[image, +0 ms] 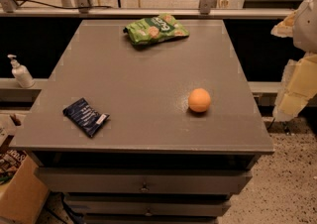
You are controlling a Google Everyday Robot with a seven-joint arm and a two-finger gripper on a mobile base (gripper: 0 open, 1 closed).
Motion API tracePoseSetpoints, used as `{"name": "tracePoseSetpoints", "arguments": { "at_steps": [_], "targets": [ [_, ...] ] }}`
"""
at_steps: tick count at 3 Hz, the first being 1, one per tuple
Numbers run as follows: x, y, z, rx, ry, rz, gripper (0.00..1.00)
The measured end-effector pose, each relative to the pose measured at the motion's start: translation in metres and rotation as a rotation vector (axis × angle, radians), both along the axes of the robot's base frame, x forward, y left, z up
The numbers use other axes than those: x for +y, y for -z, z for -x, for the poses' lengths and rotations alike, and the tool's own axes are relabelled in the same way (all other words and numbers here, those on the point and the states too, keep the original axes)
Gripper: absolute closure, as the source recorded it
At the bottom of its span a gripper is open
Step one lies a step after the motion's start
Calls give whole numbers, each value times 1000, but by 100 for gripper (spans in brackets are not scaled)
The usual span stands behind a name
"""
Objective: Move rxbar blueberry near green rice chip bag
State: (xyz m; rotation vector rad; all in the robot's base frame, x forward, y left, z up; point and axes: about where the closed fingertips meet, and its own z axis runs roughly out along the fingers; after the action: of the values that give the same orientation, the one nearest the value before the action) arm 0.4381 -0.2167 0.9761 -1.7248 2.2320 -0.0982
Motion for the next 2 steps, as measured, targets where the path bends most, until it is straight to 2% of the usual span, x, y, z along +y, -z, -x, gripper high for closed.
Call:
{"name": "tracePoseSetpoints", "arguments": {
  "at_steps": [2],
  "targets": [
    [2, 0, -2, -13, -10, -15, 0]
  ]
}}
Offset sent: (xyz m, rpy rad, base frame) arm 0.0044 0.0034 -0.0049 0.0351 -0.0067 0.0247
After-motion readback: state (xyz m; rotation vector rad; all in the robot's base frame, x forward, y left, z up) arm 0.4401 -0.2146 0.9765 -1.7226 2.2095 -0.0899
